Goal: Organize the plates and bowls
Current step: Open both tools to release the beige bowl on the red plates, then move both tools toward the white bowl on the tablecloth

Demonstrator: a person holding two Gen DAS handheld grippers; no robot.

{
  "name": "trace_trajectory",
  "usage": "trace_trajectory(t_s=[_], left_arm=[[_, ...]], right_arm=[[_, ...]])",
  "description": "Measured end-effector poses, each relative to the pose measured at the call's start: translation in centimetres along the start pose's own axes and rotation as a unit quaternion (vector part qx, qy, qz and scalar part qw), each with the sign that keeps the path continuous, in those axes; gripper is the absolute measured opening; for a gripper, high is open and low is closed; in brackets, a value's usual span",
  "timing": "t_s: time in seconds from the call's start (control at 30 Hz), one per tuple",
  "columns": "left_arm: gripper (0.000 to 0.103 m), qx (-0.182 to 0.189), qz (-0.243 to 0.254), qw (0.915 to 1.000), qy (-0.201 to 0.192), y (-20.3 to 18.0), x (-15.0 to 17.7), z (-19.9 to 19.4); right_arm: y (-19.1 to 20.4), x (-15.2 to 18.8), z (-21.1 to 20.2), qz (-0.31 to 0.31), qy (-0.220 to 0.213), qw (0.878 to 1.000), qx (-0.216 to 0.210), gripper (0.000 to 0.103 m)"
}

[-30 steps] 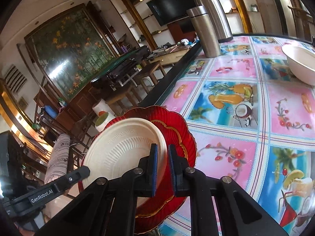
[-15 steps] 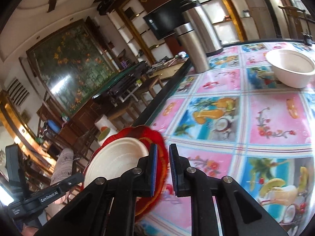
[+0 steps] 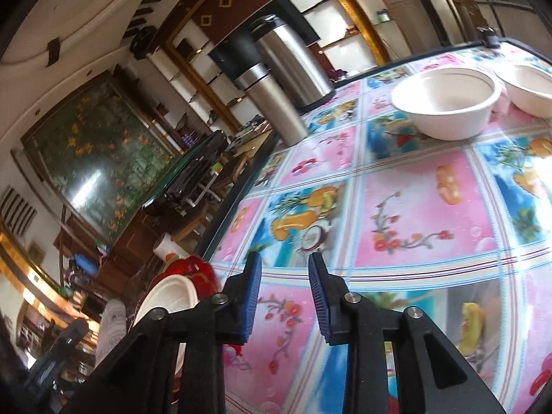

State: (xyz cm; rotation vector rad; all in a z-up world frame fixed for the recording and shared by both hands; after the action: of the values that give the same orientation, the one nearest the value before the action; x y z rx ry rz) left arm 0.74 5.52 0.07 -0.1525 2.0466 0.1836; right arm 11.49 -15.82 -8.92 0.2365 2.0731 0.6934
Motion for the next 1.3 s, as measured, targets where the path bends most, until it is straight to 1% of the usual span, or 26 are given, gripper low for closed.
trace_trajectory(t_s=[0.1, 0.17, 0.2, 0.27, 0.37, 0.4, 0.57, 0.7, 0.77, 0.87, 0.93, 1.0, 1.03, 1.1, 1.13, 1.17, 1.27, 1.3], left_arm=[[0.069, 0.032, 0.043, 0.9983, -0.022, -3.3, -0.2, -1.5], [0.075, 0.069, 0.067, 0.9952, -0.016, -5.7, -0.1, -1.9], [0.077, 0.094, 0.075, 0.9927, -0.006, -7.0, 0.1, -1.9], [0.078, 0.126, 0.082, 0.9885, 0.014, -8.7, 0.6, -1.5], [0.078, 0.164, 0.097, 0.9802, 0.054, -11.4, 1.4, -0.6], [0.078, 0.178, 0.101, 0.9761, 0.072, -12.3, 1.7, -0.1], [0.078, 0.215, 0.110, 0.9633, 0.118, -16.4, 2.2, 1.0], [0.078, 0.235, 0.106, 0.9556, 0.142, -18.6, 1.4, 2.2], [0.078, 0.241, 0.100, 0.9534, 0.151, -19.5, 0.7, 2.9], [0.078, 0.250, 0.090, 0.9497, 0.166, -21.2, -1.3, 4.5], [0.078, 0.247, 0.076, 0.9501, 0.174, -22.2, -3.2, 5.9], [0.078, 0.254, 0.058, 0.9481, 0.182, -23.4, -5.5, 7.3], [0.078, 0.251, 0.045, 0.9491, 0.185, -24.0, -6.7, 8.1], [0.078, 0.249, 0.024, 0.9501, 0.186, -25.3, -8.8, 9.6], [0.078, 0.243, 0.014, 0.9521, 0.185, -25.8, -9.6, 10.3], [0.078, 0.233, -0.002, 0.9561, 0.178, -26.3, -10.6, 11.0], [0.078, 0.210, -0.042, 0.9647, 0.154, -27.3, -11.8, 13.0], [0.078, 0.207, -0.055, 0.9649, 0.152, -27.7, -11.7, 13.7]], right_arm=[[-1.1, -0.6, -0.5, 0.008, -0.007, 1.000, 0.006, 0.033], [-1.9, -1.0, -1.0, 0.015, -0.012, 1.000, 0.011, 0.037], [-2.6, -1.3, -1.3, 0.023, -0.015, 1.000, 0.013, 0.037], [-3.8, -1.9, -1.8, 0.036, -0.018, 0.999, 0.017, 0.040], [-5.6, -2.8, -2.5, 0.054, -0.023, 0.998, 0.026, 0.043], [-6.6, -3.2, -2.9, 0.059, -0.025, 0.997, 0.033, 0.044], [-9.8, -4.9, -4.2, 0.078, -0.041, 0.995, 0.051, 0.045], [-12.4, -6.5, -4.9, 0.106, -0.051, 0.992, 0.045, 0.046], [-13.6, -7.4, -5.1, 0.120, -0.055, 0.990, 0.045, 0.050], [-15.4, -9.2, -5.6, 0.132, -0.061, 0.988, 0.053, 0.050], [-15.8, -10.6, -6.0, 0.132, -0.068, 0.987, 0.061, 0.050], [-16.0, -12.4, -6.3, 0.133, -0.072, 0.987, 0.061, 0.052], [-16.0, -13.6, -6.3, 0.138, -0.068, 0.986, 0.057, 0.054], [-16.2, -15.8, -6.4, 0.157, -0.070, 0.984, 0.039, 0.055], [-16.3, -16.6, -6.3, 0.167, -0.072, 0.983, 0.034, 0.057], [-16.5, -17.6, -6.1, 0.184, -0.074, 0.980, 0.032, 0.058], [-17.6, -18.6, -5.3, 0.220, -0.086, 0.972, 0.009, 0.060], [-18.2, -18.6, -4.8, 0.229, -0.090, 0.969, 0.010, 0.060]])
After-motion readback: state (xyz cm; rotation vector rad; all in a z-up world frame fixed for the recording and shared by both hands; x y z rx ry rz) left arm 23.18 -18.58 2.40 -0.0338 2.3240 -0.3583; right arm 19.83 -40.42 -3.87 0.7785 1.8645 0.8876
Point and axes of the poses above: each gripper's, at about its wrist camera, not at the fingertips, and z roughly the way its jaws point, y to its left, x to its underside, the point moved 2 cm from there along z, roughly the way its jaws point, and after that the axes turned 6 degrees about -y, right-handed, at the moved point
